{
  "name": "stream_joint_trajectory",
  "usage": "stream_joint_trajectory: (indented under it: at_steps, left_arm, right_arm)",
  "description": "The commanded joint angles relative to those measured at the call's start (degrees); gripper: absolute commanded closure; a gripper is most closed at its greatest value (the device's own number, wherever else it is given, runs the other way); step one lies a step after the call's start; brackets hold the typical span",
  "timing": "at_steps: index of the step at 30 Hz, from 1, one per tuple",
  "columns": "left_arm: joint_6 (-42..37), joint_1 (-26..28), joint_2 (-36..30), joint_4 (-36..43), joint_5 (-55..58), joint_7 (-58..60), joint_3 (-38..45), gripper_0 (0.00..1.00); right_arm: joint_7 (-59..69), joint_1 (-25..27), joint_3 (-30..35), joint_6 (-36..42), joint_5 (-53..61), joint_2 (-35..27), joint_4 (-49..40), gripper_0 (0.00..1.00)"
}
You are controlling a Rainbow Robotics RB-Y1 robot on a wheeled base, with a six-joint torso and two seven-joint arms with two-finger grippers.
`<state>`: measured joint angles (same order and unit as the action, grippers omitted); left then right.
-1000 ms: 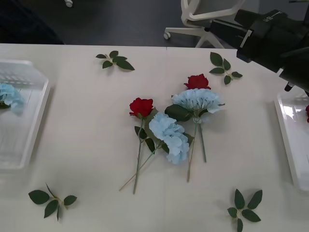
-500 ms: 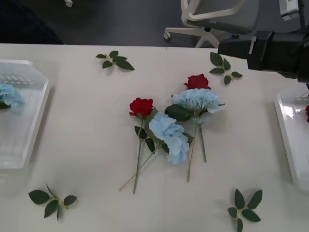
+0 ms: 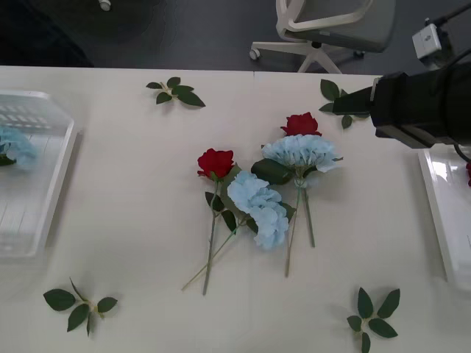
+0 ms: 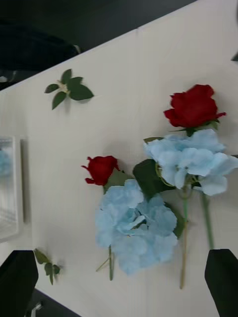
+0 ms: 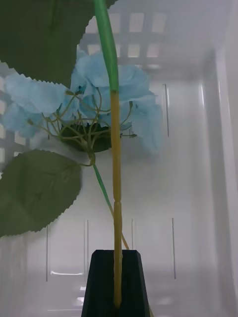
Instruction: Put the red flowers into the right box and the blue flowers into the left box
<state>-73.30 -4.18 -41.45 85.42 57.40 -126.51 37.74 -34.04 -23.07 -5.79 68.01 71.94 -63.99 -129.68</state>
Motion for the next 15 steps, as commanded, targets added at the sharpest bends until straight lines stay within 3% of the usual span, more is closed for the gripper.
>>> stream_joint_trajectory:
  at_steps: [1, 6, 7, 8, 9, 11, 13, 15]
  left_arm:
    - [-0.35, 0.14, -1.36, 1.07, -1.94, 1.35, 1.1, 0.99]
    - [-1.58, 0.14, -1.36, 1.07, -5.1, 1.09, 0.84, 0.94]
    - [-1.84, 0.14, -1.36, 1.07, -5.28, 1.18, 0.84, 0.83]
    - [-1.84, 0.14, -1.36, 1.07, -5.36, 1.18, 0.93, 0.65]
    - [-1.84, 0.14, -1.36, 1.07, -5.45, 1.09, 0.93, 0.55]
    - [-1.93, 0.22, -1.36, 1.07, -5.01, 1.18, 0.93, 0.24]
    - [-1.93, 0.22, -1.36, 1.07, -4.22, 1.09, 0.93, 0.04]
    - [-1.93, 0.31, -1.36, 1.07, -2.82, 1.09, 0.93, 0.0]
  right_arm:
    - [8.02, -4.26, -6.34, 4.15, -8.75, -1.05, -4.09, 0.0]
    - [14.7, -10.68, -18.29, 5.12, -18.15, -0.52, -2.86, 0.0]
    - [15.67, -12.35, -20.93, 5.21, -19.47, -0.08, -1.71, 0.0]
    - [16.02, -13.84, -23.21, 5.21, -20.44, 0.45, -0.57, 0.0]
    - [16.02, -14.55, -24.35, 5.21, -20.88, 0.71, 0.04, 0.0]
    - [16.2, -17.18, -28.4, 5.21, -22.11, 1.59, 2.33, 0.0]
    - [16.55, -18.41, -30.77, 5.21, -22.9, 2.21, 3.91, 0.0]
    - [16.81, -19.73, -32.79, 5.21, -23.43, 2.73, 5.41, 0.0]
